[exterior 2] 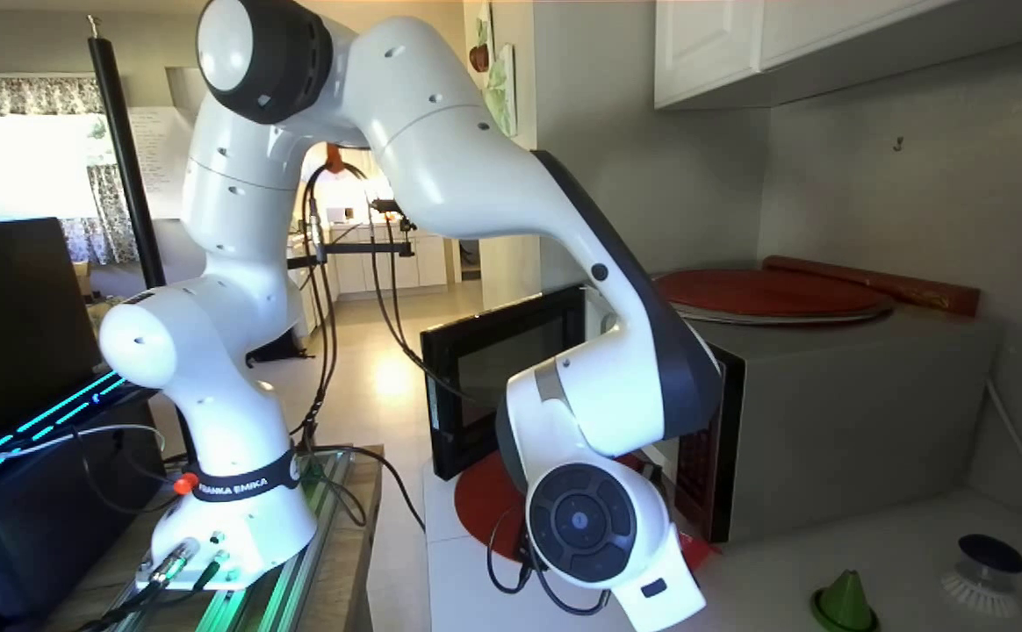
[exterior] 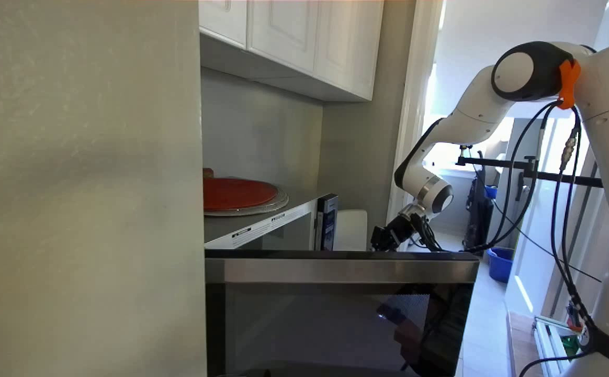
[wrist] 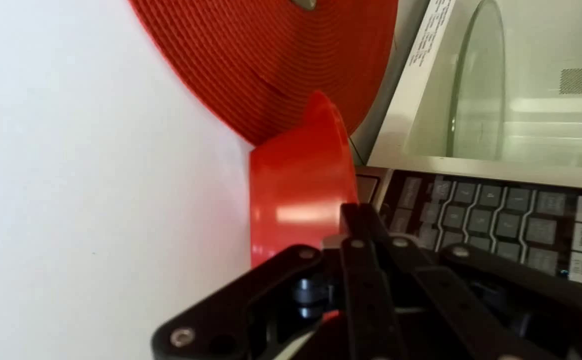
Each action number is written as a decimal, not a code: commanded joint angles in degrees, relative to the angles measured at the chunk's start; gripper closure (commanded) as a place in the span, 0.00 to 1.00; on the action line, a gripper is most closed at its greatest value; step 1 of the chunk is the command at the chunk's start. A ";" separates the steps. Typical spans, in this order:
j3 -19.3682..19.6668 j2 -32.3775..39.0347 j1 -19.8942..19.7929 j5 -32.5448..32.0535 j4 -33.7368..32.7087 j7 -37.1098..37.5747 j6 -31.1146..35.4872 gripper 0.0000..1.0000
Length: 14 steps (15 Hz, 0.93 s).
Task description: Open the microwave oven the place the red bowl inside the oven.
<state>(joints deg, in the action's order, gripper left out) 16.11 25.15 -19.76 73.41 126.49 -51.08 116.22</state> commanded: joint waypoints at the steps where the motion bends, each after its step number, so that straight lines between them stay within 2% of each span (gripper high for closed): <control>1: -0.10 2.57 -0.97 2.57 -1.14 -1.13 1.77 1.00; 6: 0.61 3.03 -1.75 1.71 -1.57 -0.63 2.56 1.00; 7: 0.68 3.11 -1.81 1.58 -1.55 -0.57 2.87 0.93; 9: 0.68 3.34 -1.93 1.56 -1.50 -0.52 3.67 0.68; 11: 0.58 3.65 -2.00 1.47 -1.50 -0.51 4.55 0.62; 14: 0.54 4.22 -2.14 1.27 -1.97 -0.33 5.45 0.42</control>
<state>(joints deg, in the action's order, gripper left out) 16.77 28.10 -21.58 74.03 125.76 -51.11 120.74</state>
